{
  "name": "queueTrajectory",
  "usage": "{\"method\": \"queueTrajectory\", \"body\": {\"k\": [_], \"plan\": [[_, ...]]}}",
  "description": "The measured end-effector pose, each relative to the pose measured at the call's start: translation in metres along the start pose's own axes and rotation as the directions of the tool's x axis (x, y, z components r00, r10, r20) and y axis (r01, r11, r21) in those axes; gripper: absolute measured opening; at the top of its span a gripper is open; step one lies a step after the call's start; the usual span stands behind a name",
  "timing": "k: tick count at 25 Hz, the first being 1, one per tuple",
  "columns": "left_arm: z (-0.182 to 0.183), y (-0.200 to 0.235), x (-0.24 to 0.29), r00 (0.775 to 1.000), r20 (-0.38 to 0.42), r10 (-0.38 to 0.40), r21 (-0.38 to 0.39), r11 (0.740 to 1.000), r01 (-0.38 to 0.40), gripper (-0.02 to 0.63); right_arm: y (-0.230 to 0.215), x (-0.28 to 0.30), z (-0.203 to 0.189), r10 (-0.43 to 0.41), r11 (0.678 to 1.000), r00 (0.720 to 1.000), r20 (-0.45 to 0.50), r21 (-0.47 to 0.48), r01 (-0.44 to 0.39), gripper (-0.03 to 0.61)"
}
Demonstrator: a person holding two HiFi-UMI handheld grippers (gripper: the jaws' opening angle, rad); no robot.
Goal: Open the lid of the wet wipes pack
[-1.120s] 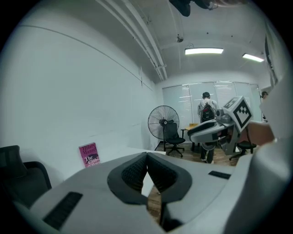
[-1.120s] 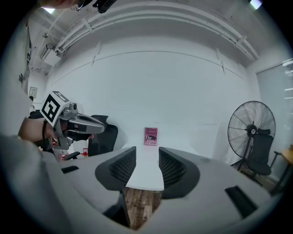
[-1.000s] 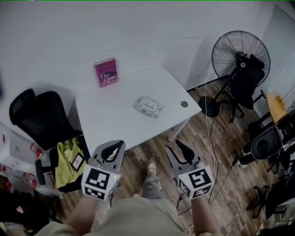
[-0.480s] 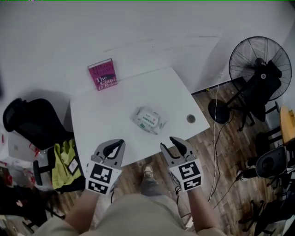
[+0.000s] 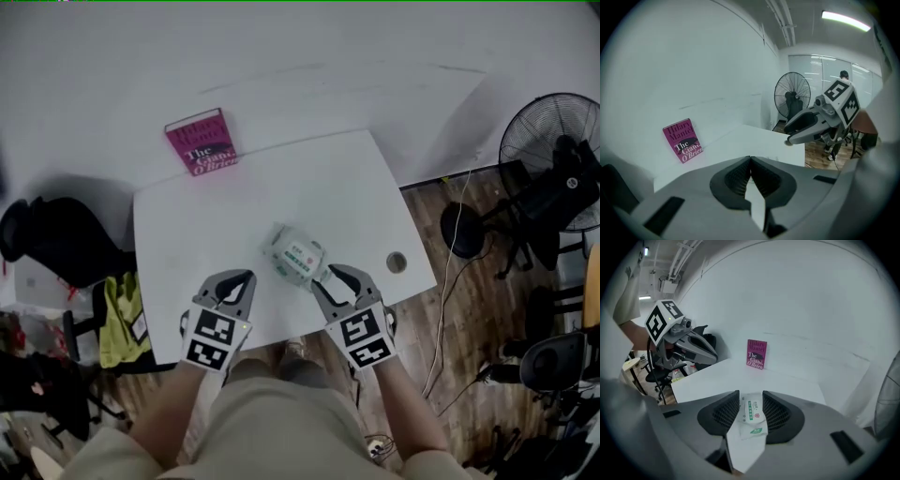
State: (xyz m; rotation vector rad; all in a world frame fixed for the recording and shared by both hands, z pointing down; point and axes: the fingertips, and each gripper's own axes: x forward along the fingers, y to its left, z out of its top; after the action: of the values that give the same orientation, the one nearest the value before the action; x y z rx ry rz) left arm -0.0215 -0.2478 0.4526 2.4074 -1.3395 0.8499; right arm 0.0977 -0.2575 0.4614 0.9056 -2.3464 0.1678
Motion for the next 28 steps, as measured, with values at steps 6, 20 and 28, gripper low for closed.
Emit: {"method": "queueTrajectory", "body": {"k": [6, 20, 28], "plan": [[-0.016, 0.010, 0.042, 0.997, -0.080, -0.016, -0.048, 0.999, 0.012, 0.021, -0.001, 0.041, -0.012, 0.078, 0.993, 0.995, -0.063, -0.082, -0.083, 0.170], [-0.071, 0.017, 0.106, 0.965, -0.239, -0.110, -0.064, 0.993, 0.097, 0.021, 0.013, 0.116, -0.058, 0.136, 0.983, 0.968, -0.211, -0.089, -0.157, 0.170], [-0.099, 0.014, 0.136, 0.947, -0.265, -0.183, -0.116, 0.981, 0.157, 0.021, 0.018, 0.145, -0.083, 0.106, 0.987, 0.957, -0.271, -0.086, -0.133, 0.170]]}}
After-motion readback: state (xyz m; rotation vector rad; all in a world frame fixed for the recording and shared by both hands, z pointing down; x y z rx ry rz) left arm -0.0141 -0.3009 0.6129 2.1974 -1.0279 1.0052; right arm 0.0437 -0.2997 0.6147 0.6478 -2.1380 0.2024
